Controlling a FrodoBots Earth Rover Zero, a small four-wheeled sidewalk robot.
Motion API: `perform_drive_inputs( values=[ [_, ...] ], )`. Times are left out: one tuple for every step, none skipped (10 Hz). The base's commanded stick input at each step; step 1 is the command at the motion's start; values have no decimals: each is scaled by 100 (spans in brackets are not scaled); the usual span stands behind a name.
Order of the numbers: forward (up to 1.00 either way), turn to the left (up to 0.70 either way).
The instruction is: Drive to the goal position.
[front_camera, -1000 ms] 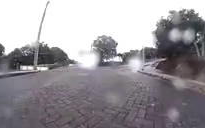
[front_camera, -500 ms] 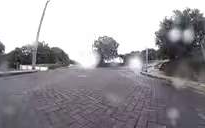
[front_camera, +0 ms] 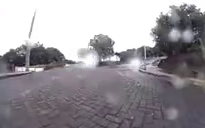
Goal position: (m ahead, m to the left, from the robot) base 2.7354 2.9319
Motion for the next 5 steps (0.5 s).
perform_drive_inputs(
  values=[
    [85, 0],
    [85, 0],
    [85, 0],
    [85, 0],
    [85, -22]
  ],
)
